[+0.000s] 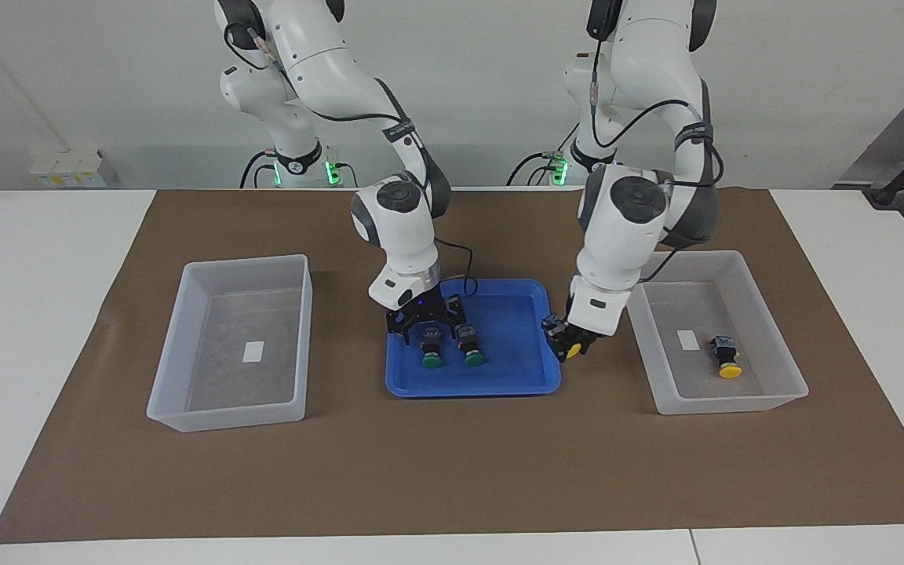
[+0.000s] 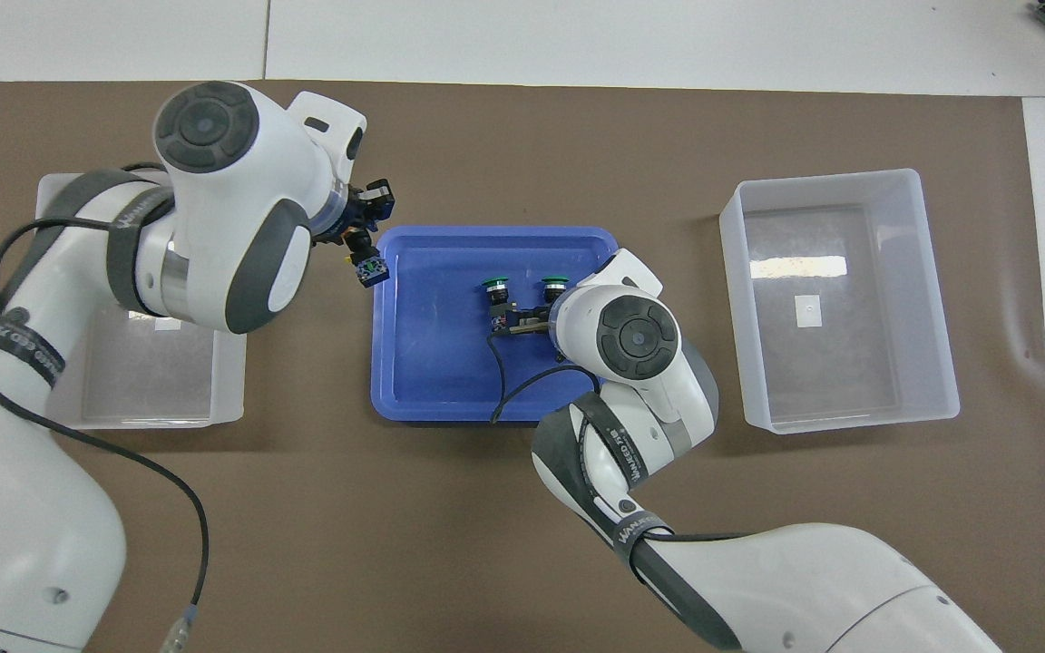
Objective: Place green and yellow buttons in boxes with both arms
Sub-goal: 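Carry the yellow button to its bin while the right gripper carries green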
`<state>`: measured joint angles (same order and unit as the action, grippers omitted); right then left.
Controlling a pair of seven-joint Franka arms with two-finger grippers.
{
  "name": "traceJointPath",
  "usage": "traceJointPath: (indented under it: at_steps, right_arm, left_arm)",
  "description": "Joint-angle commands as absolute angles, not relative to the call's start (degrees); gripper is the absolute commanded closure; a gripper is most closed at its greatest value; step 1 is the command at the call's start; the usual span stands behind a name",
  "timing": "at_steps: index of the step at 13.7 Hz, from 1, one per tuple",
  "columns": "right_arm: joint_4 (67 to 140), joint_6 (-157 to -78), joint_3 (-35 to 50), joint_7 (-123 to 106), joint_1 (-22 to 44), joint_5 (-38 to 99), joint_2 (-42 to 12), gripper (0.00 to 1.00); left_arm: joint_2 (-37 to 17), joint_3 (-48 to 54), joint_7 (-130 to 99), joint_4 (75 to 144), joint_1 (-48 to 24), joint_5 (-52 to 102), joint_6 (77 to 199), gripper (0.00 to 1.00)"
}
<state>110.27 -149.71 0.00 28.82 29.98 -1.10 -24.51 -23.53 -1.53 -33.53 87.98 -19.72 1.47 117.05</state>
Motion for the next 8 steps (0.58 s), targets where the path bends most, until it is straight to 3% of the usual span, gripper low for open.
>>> traceJointPath:
  at_steps: [1, 8]
  right_arm:
    - [110.92, -151.00, 0.00, 28.65, 29.88, -1.05, -24.43, 0.99]
    - [108.72, -145.82, -0.17, 27.16, 28.48, -1.49, -20.66, 1.00]
  left_arm:
    - [-23.29, -0.79, -24.29, 85.96, -14.52, 2.54, 111.98, 1.00]
    - [-21.53, -1.93, -2.66, 87.01, -4.94, 3.34, 109.43, 1.00]
